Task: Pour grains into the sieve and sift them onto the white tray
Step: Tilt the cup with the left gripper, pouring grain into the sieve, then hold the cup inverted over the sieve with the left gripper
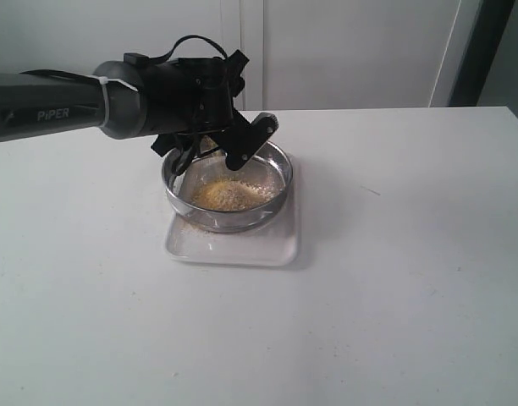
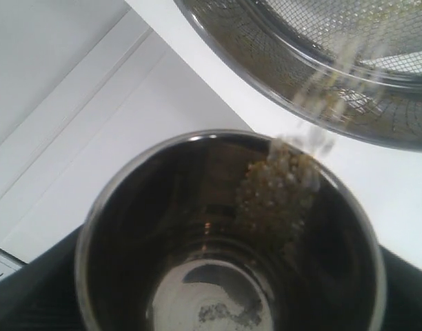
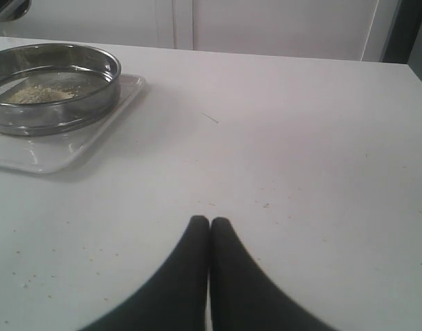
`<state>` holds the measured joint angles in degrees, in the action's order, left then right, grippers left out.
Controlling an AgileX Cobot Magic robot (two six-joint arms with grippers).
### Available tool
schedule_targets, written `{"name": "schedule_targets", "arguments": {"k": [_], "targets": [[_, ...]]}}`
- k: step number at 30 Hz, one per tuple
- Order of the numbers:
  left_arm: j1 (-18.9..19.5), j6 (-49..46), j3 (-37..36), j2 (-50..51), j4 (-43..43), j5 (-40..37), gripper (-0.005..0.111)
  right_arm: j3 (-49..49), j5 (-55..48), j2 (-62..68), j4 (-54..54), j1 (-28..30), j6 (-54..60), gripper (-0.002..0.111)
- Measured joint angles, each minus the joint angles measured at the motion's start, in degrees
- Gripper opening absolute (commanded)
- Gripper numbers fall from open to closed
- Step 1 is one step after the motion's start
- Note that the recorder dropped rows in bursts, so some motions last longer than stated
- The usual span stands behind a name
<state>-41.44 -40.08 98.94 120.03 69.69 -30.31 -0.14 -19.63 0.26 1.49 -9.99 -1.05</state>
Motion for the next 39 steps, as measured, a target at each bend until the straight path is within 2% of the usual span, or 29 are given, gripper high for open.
{"name": "schedule_targets", "arguments": {"k": [14,33,39], "targets": [[0.0,0.0,0.0,0.0,0.0,4.1,0.0,0.0,0.0,0.0,0.0,0.0,0.0,0.0],[0.0,-0.8,0.0,0.0,0.0,4.5,0.0,0.0,0.0,0.0,0.0,0.0,0.0,0.0],[0.0,-8.3,0.0,0.0,0.1,2.2,0.0,0.0,0.0,0.0,0.0,0.0,0.0,0.0]]}}
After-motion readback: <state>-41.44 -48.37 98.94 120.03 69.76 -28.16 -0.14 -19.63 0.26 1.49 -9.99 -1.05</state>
